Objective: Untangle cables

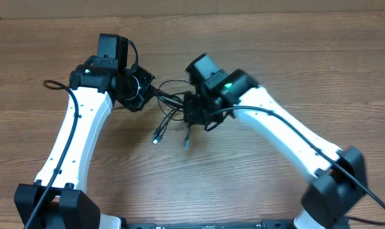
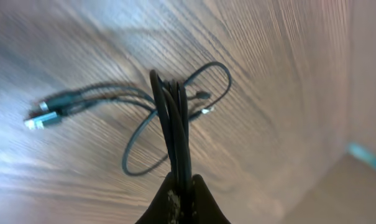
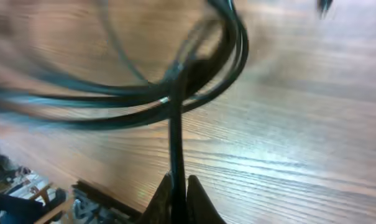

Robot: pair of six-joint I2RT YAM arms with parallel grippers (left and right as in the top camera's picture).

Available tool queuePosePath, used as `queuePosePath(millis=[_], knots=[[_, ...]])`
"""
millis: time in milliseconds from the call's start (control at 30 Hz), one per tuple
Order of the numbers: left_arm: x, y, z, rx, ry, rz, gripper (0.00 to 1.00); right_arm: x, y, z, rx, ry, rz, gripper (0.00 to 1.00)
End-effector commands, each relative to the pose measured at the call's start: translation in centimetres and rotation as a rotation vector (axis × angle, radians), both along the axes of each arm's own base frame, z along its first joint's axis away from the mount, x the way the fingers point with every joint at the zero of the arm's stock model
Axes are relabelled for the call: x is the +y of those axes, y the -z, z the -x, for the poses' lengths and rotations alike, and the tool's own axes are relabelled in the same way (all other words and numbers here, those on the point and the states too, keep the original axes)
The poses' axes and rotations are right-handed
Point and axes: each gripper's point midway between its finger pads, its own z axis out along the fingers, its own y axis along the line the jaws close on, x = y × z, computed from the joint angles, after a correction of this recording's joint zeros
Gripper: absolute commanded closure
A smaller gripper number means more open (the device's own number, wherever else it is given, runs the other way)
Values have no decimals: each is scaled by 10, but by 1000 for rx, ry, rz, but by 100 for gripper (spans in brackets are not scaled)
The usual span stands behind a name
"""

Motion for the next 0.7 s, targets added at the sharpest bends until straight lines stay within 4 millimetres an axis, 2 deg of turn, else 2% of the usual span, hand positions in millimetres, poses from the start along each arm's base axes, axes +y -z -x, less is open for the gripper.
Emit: queuePosePath(millis=[0,33,100,133,167,233,333,467,567,667], knots=[[-1,-15,-7,-239,386,-181,96,-30,-105,-13,-261,-28,-151,96],[-6,-18,-9,-307,510,-207,96,-37,-116,-20,-297,-3,-169,96],[-32,-32,-5,-480,768,-151,96,-42,-124,-34,-338,28,-192,96],[-55,-49,2,-634,941,-63,96,-41,-127,-41,-360,34,-204,96],[-71,-64,10,-750,1042,22,96,-38,-132,-46,-381,47,-224,96],[-74,-68,12,-763,1049,53,95,-38,-134,-50,-392,60,-228,96],[-90,-88,27,-891,1138,181,96,-42,-125,-53,-380,85,-200,96],[-105,-127,35,-1087,1190,353,96,-31,-80,-44,-232,95,-150,96],[-107,-135,31,-1044,1133,405,96,-28,-70,-45,-203,108,-139,96],[-107,-138,28,-926,1039,480,96,-22,-63,-57,-202,132,-152,96]])
